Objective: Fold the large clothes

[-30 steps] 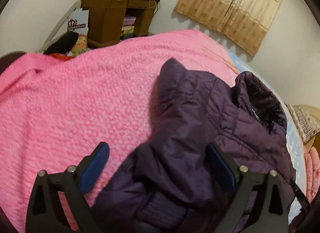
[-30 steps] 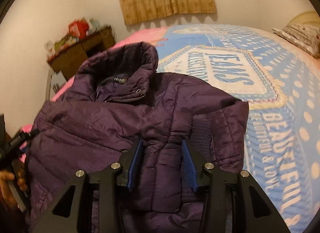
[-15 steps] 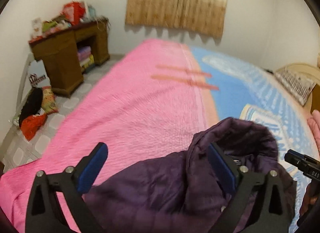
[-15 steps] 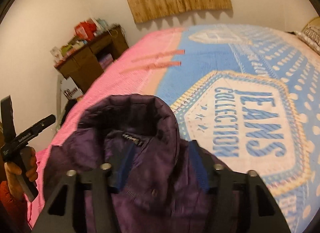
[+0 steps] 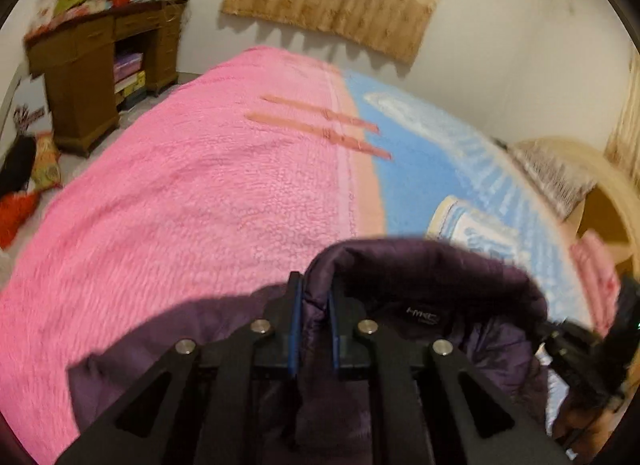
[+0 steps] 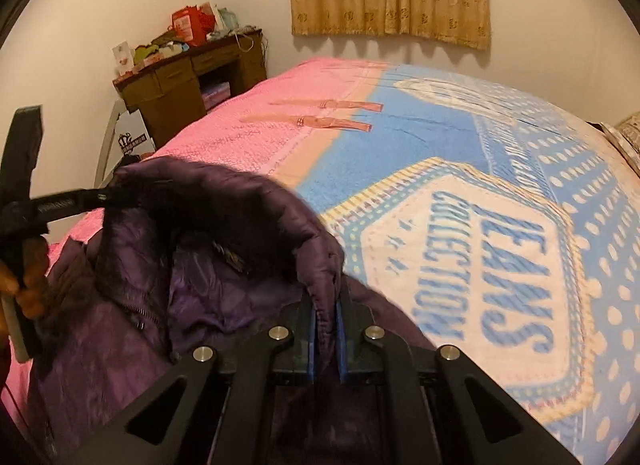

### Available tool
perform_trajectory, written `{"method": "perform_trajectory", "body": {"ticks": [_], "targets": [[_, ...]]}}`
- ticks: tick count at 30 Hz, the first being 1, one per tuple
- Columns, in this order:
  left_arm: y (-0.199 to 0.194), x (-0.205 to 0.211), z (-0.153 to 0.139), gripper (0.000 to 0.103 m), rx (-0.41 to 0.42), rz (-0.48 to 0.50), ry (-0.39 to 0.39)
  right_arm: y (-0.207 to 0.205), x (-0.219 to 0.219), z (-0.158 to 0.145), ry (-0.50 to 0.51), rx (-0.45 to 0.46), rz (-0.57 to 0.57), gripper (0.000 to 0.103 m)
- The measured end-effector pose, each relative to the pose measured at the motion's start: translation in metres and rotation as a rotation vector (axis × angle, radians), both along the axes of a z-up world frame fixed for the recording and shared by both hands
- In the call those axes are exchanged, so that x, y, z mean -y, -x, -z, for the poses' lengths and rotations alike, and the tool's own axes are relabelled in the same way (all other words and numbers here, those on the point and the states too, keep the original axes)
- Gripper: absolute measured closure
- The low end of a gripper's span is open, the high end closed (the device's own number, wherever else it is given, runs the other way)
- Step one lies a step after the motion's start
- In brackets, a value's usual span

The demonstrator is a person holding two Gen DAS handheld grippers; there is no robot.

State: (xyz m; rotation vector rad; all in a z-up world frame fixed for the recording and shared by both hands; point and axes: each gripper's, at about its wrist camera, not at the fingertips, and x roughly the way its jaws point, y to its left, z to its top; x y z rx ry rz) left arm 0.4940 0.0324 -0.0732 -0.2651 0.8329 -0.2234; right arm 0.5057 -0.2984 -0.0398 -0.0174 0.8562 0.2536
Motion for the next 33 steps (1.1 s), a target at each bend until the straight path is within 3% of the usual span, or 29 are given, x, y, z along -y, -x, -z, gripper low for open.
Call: {"method": "perform_trajectory", "body": {"ticks": [3,6,8,13,14,16,18,19,21,24,26,27,28,31,33], "targets": [[0.014,-0.014,0.017,0.09,-0.026,-0.037,0.001,0.018,0.007,0.02,0.031,-0.031,0.012,0.096],[0.009,-0.016,0.058,0.087,-0.14,-0.085,-0.02,0.02,0.005,0.055,0.062,-0.111,0.036,0.096],[0.006,-0.013,0.076,0.084,-0.139,-0.114,-0.036,0.015,0.004,0.065,0.065,-0.125,0.056,0.096],[0.006,0.019,0.068,0.082,-0.114,-0.131,-0.249,0.01,0.007,0.065,0.076,-0.145,0.054,0.094],[0.007,0.022,0.066,0.078,-0.111,-0.133,-0.274,0.01,0.007,0.064,0.073,-0.146,0.056,0.093],[0.011,0.019,0.058,0.066,-0.119,-0.114,-0.277,0.017,0.009,0.059,0.069,-0.155,0.058,0.081],[0.023,0.002,0.047,0.046,-0.132,-0.07,-0.196,0.031,0.015,0.047,0.061,-0.144,0.048,0.067],[0.031,-0.009,0.04,0.043,-0.13,-0.057,-0.158,0.039,0.017,0.041,0.061,-0.13,0.047,0.054],[0.047,-0.025,0.024,0.037,-0.104,-0.061,-0.157,0.06,0.027,0.022,0.084,-0.084,0.058,0.047],[0.057,-0.034,-0.005,0.035,-0.006,-0.093,-0.2,0.074,0.035,-0.007,0.099,0.002,0.067,0.047],[0.049,-0.029,-0.022,0.031,0.075,-0.103,-0.203,0.073,0.032,-0.029,0.044,0.066,0.058,0.047],[0.042,-0.023,-0.032,0.025,0.109,-0.113,-0.201,0.068,0.025,-0.043,0.027,0.109,0.064,0.054],[0.033,-0.014,-0.041,0.023,0.132,-0.12,-0.189,0.064,0.018,-0.051,0.027,0.136,0.073,0.07],[-0.003,0.018,-0.04,0.021,0.135,-0.099,-0.168,0.03,-0.013,-0.055,-0.007,0.106,0.061,0.076],[-0.031,0.035,-0.018,0.021,0.074,-0.117,-0.19,0.002,-0.032,-0.032,0.007,0.046,0.058,0.078]]}}
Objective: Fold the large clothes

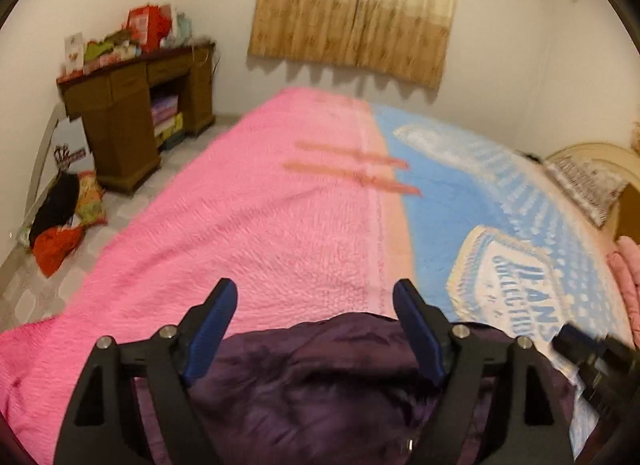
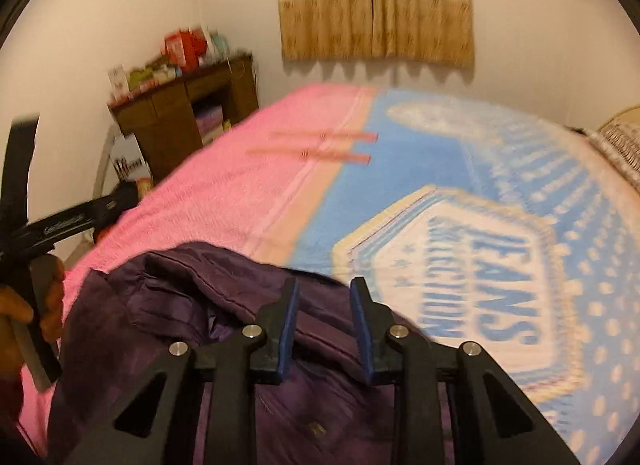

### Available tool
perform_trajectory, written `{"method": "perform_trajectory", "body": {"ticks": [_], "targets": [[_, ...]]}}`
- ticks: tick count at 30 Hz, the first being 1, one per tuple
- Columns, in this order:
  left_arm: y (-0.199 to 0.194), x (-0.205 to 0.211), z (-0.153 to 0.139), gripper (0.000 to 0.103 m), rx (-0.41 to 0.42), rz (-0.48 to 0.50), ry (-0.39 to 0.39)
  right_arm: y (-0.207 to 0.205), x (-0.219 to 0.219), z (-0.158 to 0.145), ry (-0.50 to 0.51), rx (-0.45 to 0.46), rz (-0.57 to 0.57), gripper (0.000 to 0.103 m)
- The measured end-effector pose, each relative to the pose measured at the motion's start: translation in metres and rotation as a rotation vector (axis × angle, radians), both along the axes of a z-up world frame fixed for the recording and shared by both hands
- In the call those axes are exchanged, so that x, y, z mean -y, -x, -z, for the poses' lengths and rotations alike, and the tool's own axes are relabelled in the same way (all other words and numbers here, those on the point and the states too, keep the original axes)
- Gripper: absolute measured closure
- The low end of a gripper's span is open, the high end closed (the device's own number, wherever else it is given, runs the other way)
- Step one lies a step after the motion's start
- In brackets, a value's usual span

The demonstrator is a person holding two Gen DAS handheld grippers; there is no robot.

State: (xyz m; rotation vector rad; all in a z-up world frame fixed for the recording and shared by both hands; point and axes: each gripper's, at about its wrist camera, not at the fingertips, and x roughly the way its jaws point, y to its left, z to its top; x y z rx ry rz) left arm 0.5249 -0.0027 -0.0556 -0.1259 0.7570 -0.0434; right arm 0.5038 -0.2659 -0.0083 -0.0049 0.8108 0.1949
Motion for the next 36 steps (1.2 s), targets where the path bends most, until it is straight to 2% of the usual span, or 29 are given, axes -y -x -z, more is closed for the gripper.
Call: {"method": "perform_trajectory", "body": {"ticks": [1,2,3,4,5,7,10,14,18,21,24,27,28,29,30,32,33,34,36], "targets": [[-0.009,0.003,0.015,0.023,-0.043,-0.018,-0.006,-0.01,-0.005,0.018,0.011,-0.038,0.003,0.078],[-0.009,0.002,0.026,0.033,-0.082,-0.031,-0.006,-0.013,-0.008,0.03,0.009,-0.064,0.003,0.078],[-0.008,0.001,0.044,0.043,-0.142,-0.035,-0.005,-0.018,-0.006,0.057,0.011,-0.133,-0.003,0.078],[-0.003,0.001,0.062,0.043,-0.19,-0.024,-0.002,-0.017,-0.003,0.071,0.015,-0.168,-0.007,0.079],[0.004,-0.002,0.08,0.043,-0.209,-0.013,0.019,-0.017,0.007,0.089,-0.041,-0.213,-0.023,0.079],[0.022,-0.008,0.089,0.042,-0.163,-0.012,0.039,-0.018,0.025,0.089,-0.167,-0.227,-0.003,0.081],[0.026,-0.003,0.089,0.04,-0.152,-0.026,0.002,-0.025,0.029,0.096,-0.204,-0.258,-0.01,0.081],[0.023,0.014,0.093,0.032,-0.147,-0.04,-0.071,-0.026,0.01,0.096,-0.077,-0.217,0.003,0.081],[0.007,0.014,0.097,0.018,-0.156,-0.041,-0.07,-0.027,-0.008,0.096,0.064,-0.172,0.025,0.081],[0.008,0.015,0.096,0.016,-0.156,-0.041,-0.1,-0.024,-0.018,0.095,0.154,-0.137,0.034,0.079],[0.011,0.012,0.094,0.017,-0.157,-0.038,-0.086,-0.025,-0.023,0.095,0.209,-0.12,0.034,0.078],[0.02,0.003,0.087,0.018,-0.163,-0.015,-0.025,-0.021,-0.015,0.086,0.186,-0.149,0.02,0.076],[0.023,-0.002,0.081,0.02,-0.175,0.002,0.007,-0.015,-0.013,0.082,0.166,-0.162,0.014,0.075],[0.029,-0.01,0.072,0.021,-0.183,0.021,0.052,0.0,-0.002,0.07,0.1,-0.165,-0.001,0.075],[0.042,-0.022,0.057,0.021,-0.165,0.046,0.12,0.016,0.005,0.059,0.057,-0.134,-0.003,0.074],[0.075,-0.044,0.026,0.021,-0.084,0.091,0.211,0.06,0.025,0.034,-0.031,-0.046,-0.009,0.064],[0.1,-0.06,0.008,0.019,-0.037,0.121,0.217,0.09,0.04,0.022,-0.063,-0.006,-0.014,0.049],[0.119,-0.069,-0.001,0.018,-0.013,0.134,0.2,0.114,0.05,0.014,-0.072,0.018,-0.013,0.042],[0.169,-0.1,-0.017,0.014,0.044,0.146,0.154,0.176,0.074,-0.001,-0.084,0.066,-0.015,0.042]]}}
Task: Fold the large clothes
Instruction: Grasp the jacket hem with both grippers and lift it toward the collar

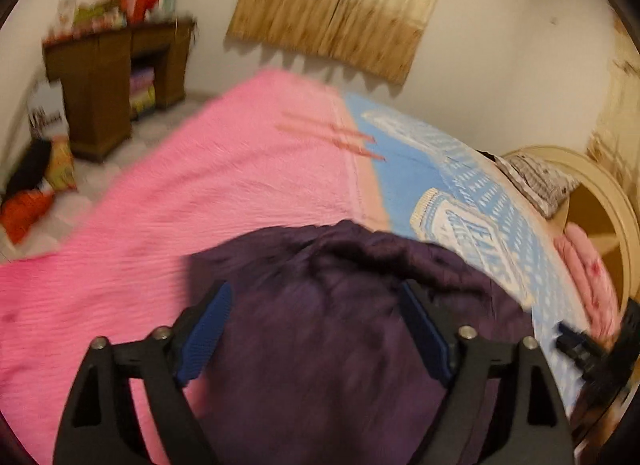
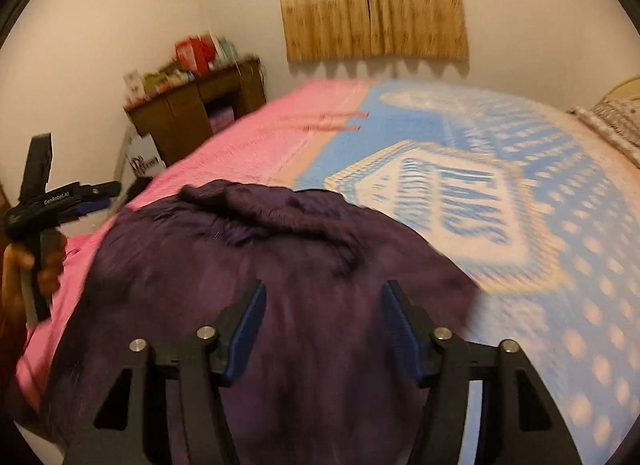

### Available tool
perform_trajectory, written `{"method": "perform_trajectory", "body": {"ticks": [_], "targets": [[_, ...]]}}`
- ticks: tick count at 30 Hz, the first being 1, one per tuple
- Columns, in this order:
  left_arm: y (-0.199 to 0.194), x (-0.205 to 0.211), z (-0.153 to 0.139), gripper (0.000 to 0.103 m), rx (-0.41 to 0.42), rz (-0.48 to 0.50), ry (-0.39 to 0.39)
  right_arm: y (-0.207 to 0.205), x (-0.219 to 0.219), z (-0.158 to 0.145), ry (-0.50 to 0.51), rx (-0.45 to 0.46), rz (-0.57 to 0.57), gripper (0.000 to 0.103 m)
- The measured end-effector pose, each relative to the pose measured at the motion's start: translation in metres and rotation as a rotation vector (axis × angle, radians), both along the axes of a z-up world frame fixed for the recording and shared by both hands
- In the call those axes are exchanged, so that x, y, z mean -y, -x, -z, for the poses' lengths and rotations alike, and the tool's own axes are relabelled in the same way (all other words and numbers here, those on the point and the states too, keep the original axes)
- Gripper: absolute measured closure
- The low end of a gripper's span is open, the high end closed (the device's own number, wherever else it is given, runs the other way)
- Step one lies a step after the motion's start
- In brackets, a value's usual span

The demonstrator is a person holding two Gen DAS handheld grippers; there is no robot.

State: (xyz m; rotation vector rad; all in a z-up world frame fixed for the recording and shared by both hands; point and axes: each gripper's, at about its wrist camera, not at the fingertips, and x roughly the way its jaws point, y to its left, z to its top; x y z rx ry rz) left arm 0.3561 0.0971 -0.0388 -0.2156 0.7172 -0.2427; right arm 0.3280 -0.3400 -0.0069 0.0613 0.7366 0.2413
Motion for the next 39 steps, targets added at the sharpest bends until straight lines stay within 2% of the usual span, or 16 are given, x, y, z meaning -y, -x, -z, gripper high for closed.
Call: {"method": "perform_trajectory", "body": {"ticks": [3,7,9,11,13,14,16,20,23,28,29,30,32,33,34,39], "targets": [[0.071,-0.045,0.002,0.014,0.023,0.001,0.004,0.079,0.029,-0.005,-0.035,0.005,0.019,0.042],[0.152,-0.086,0.026,0.014,0.018,-0.024,0.005,0.194,0.061,0.004,-0.108,-0.008,0.048,0.042],[0.188,-0.096,0.041,0.014,0.005,-0.045,0.026,0.235,0.063,0.016,-0.156,-0.043,0.045,0.042],[0.209,-0.098,0.056,0.015,-0.032,-0.046,0.086,0.257,0.061,0.033,-0.196,-0.109,0.041,0.042],[0.225,-0.092,0.072,0.015,-0.067,-0.027,0.134,0.27,0.055,0.046,-0.216,-0.145,0.021,0.042],[0.229,-0.087,0.076,0.015,-0.08,-0.016,0.133,0.275,0.049,0.054,-0.235,-0.157,0.003,0.042],[0.234,-0.078,0.087,0.015,-0.099,0.003,0.076,0.278,0.037,0.063,-0.243,-0.167,-0.02,0.042],[0.244,-0.06,0.101,0.018,-0.117,0.03,-0.009,0.277,0.007,0.094,-0.203,-0.266,-0.075,0.042],[0.252,-0.048,0.103,0.018,-0.117,0.066,-0.091,0.287,-0.003,0.097,-0.209,-0.263,-0.101,0.042],[0.266,-0.04,0.109,0.019,-0.099,0.102,-0.131,0.299,-0.002,0.102,-0.261,-0.261,-0.095,0.042],[0.265,-0.039,0.11,0.023,-0.098,0.101,-0.142,0.299,0.0,0.104,-0.27,-0.262,-0.093,0.042],[0.265,-0.038,0.11,0.036,-0.096,0.098,-0.148,0.297,0.001,0.106,-0.28,-0.271,-0.094,0.042],[0.263,-0.044,0.11,0.053,-0.098,0.075,-0.098,0.296,-0.001,0.109,-0.281,-0.276,-0.097,0.044],[0.264,-0.049,0.109,0.061,-0.1,0.071,-0.053,0.295,-0.002,0.109,-0.259,-0.284,-0.09,0.054],[0.265,-0.054,0.109,0.063,-0.101,0.071,-0.014,0.294,-0.002,0.108,-0.244,-0.298,-0.086,0.063],[0.271,-0.057,0.1,0.076,-0.095,0.079,0.129,0.294,0.005,0.103,-0.348,-0.344,-0.101,0.074]]}}
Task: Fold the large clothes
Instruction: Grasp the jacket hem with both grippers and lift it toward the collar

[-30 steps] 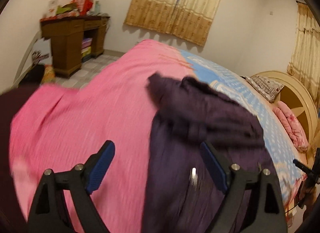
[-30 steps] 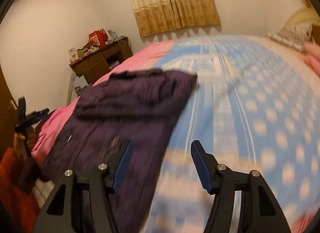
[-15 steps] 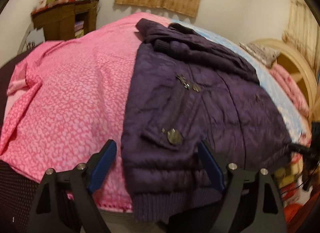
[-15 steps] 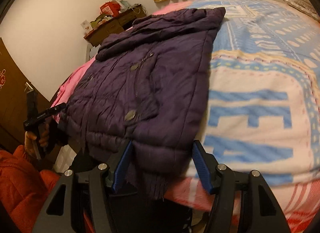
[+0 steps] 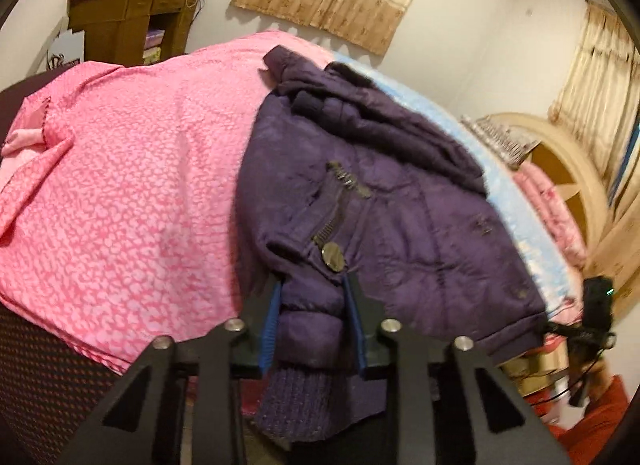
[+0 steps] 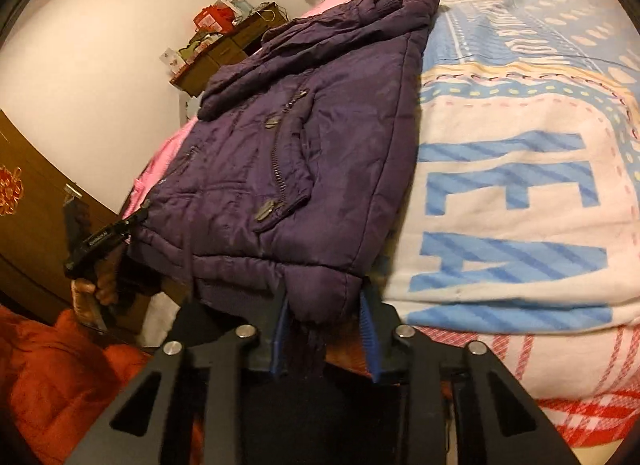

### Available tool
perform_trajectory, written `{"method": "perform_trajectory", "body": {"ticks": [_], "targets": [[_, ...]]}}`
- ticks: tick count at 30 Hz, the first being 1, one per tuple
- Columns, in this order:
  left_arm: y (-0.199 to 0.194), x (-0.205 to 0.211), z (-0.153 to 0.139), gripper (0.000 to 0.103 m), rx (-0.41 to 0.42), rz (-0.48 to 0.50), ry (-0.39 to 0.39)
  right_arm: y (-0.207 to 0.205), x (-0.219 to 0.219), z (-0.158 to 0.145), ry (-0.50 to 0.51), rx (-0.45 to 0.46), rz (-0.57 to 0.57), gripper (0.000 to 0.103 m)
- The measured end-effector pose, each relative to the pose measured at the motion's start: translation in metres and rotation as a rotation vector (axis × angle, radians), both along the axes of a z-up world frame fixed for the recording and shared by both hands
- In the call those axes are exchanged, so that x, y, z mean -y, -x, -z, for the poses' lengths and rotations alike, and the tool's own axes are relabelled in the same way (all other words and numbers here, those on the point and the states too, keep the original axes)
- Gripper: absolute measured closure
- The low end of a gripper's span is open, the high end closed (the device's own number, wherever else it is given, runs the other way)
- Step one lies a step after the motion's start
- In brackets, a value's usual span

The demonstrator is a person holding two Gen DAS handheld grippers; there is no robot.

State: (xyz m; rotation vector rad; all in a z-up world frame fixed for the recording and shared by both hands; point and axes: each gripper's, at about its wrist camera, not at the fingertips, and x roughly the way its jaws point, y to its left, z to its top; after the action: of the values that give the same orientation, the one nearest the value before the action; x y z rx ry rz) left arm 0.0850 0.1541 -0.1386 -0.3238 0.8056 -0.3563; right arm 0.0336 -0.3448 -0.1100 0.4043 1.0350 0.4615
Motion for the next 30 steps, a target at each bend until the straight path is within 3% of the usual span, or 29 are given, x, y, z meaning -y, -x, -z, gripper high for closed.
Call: {"method": "perform_trajectory", "body": {"ticks": [4,9,14,18,23,27,30], "targets": [[-0.003,-0.005,-0.026,0.079,0.02,0.017,0.193,-0.002,0.01,-0.023,-0.213,0.059,0.026,0.08],[-0.025,0.002,-0.07,0.08,0.07,0.039,0.245,-0.025,0.014,-0.068,-0.355,0.171,0.025,0.081],[-0.079,0.0,-0.112,0.08,0.05,-0.017,0.366,-0.07,0.025,-0.103,-0.481,0.239,0.056,0.082],[-0.125,0.008,-0.144,0.08,0.086,-0.091,0.332,-0.114,0.03,-0.123,-0.551,0.291,0.101,0.083],[-0.215,0.03,-0.164,0.086,0.088,-0.165,0.287,-0.198,0.049,-0.145,-0.587,0.334,0.19,0.084],[-0.295,0.047,-0.158,0.098,0.093,-0.269,0.228,-0.273,0.06,-0.13,-0.565,0.335,0.292,0.085],[-0.347,0.056,-0.134,0.098,0.098,-0.353,0.175,-0.329,0.066,-0.097,-0.53,0.306,0.368,0.086]]}}
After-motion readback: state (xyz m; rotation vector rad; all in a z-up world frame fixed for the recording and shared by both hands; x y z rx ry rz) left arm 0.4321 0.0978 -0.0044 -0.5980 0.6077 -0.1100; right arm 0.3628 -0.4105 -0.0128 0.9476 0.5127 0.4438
